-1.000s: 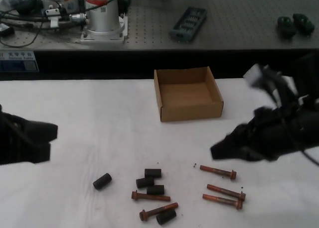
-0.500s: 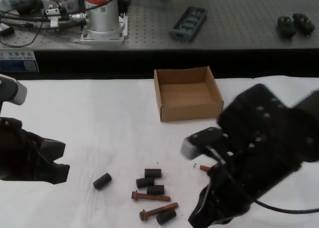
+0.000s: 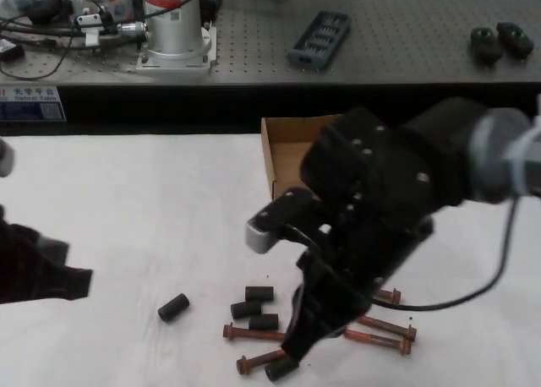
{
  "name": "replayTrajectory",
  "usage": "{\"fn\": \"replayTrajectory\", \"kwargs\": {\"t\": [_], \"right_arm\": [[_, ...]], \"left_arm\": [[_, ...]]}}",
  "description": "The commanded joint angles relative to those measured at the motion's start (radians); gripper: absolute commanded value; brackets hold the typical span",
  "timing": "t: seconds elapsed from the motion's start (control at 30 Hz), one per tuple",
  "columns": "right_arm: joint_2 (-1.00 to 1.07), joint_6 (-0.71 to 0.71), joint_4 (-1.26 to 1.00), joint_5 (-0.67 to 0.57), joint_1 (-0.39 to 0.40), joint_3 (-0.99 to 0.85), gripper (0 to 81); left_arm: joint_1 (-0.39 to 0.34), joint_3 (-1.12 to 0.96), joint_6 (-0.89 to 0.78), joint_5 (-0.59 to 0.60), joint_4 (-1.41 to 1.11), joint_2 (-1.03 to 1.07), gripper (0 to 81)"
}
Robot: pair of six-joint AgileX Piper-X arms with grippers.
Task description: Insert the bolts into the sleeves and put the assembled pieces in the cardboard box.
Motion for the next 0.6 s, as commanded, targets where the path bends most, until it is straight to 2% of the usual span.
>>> {"fn": "replayTrajectory", "kwargs": {"t": [0.0,0.1,0.27,0.4,0.57], "right_arm": [[0.052,-0.003,0.036,-0.003,0.024,-0.057,4.3],[0.102,-0.003,0.062,0.000,0.053,-0.113,4.3],[0.143,-0.006,0.093,0.051,0.093,-0.175,4.3],[0.145,-0.011,0.102,0.086,0.099,-0.176,0.0],[0.145,-0.068,0.160,0.154,0.099,-0.176,7.1]], "left_arm": [[0.026,-0.011,-0.020,-0.013,0.028,0.002,0.6],[0.056,-0.011,-0.020,-0.013,0.045,0.002,0.6],[0.056,-0.011,-0.032,-0.011,0.036,0.002,0.6],[0.056,-0.011,-0.032,-0.009,0.017,0.002,0.6],[0.056,-0.011,-0.061,-0.007,-0.013,0.002,0.6]]}}
